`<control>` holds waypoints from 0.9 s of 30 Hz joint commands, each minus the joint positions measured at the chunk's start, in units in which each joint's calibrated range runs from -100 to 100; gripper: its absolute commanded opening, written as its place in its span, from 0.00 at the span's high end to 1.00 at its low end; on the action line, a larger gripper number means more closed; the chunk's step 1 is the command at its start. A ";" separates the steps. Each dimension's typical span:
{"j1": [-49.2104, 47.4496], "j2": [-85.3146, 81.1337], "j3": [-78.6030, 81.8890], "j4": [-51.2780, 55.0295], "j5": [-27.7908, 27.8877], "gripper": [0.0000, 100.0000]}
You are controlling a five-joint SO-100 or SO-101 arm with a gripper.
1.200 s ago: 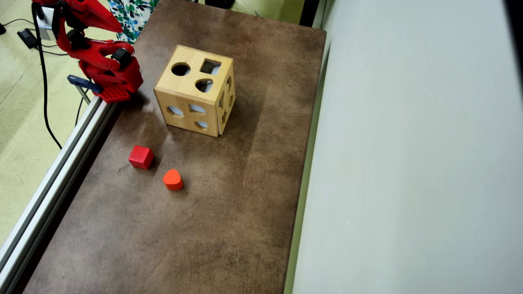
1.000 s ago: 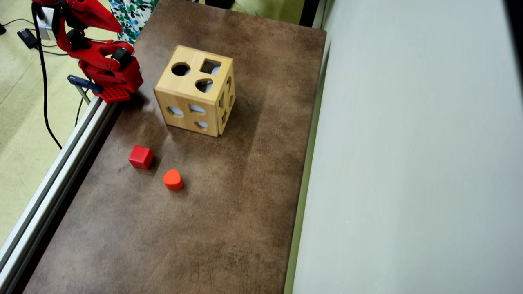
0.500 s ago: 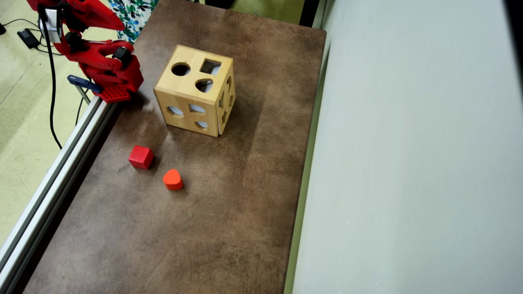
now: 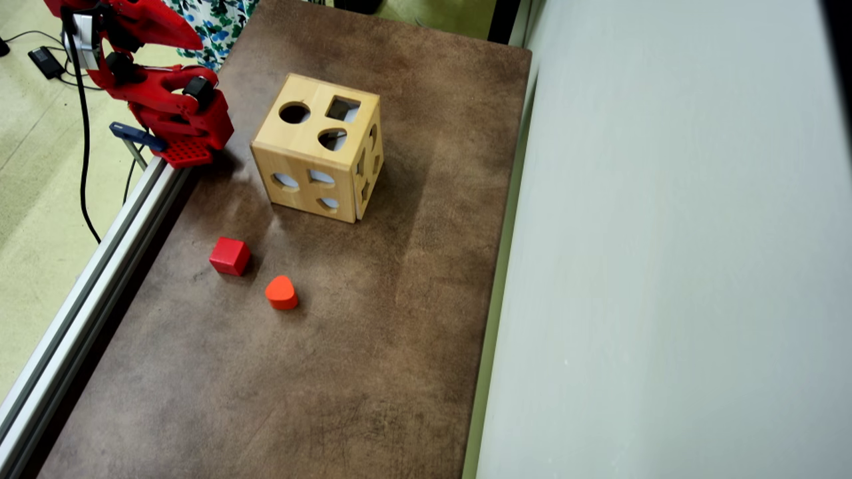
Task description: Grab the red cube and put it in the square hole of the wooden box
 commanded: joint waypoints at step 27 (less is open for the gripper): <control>-0.04 47.40 -15.53 0.25 0.34 0.98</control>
